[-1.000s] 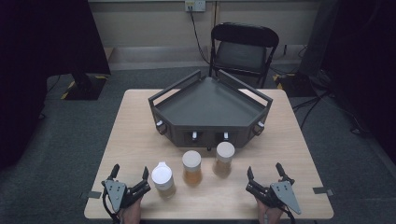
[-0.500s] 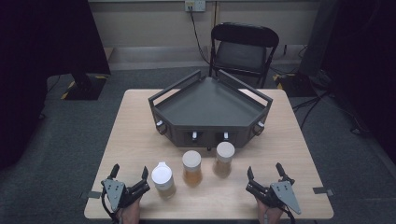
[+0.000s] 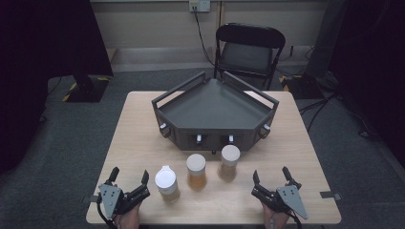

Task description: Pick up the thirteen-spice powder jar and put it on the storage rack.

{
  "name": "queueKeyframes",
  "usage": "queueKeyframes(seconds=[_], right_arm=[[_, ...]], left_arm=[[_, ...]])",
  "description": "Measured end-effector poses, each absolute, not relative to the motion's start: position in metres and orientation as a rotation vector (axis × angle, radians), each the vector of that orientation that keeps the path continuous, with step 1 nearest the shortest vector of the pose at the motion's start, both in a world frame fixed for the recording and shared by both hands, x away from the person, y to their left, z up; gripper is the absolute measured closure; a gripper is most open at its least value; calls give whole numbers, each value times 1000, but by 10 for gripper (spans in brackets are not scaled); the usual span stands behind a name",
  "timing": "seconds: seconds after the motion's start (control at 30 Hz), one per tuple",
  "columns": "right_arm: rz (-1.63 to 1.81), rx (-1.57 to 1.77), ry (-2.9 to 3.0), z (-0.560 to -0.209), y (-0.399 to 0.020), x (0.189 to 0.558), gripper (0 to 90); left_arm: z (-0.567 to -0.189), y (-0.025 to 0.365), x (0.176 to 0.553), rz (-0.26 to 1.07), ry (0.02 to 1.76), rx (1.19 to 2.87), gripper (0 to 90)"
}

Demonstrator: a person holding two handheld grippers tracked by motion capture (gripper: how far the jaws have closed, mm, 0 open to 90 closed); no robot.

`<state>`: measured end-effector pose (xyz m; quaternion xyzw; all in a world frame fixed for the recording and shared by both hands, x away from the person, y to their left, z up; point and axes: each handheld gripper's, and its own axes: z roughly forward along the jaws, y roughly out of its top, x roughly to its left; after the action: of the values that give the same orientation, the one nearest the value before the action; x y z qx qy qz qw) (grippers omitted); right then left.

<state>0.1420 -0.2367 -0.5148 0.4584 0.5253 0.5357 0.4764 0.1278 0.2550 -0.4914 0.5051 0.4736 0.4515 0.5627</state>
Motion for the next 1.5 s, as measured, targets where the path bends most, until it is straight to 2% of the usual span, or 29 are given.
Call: queueKeyframes(seconds=[0.9, 1.5], right_arm=[[1311, 1116, 1285, -515, -237, 142, 6], [1312, 1115, 1287, -515, -237, 142, 6]], left_arm=[[-448, 244, 100, 1000, 975, 1219, 3], [-448, 219, 98, 948, 914, 1297, 12]])
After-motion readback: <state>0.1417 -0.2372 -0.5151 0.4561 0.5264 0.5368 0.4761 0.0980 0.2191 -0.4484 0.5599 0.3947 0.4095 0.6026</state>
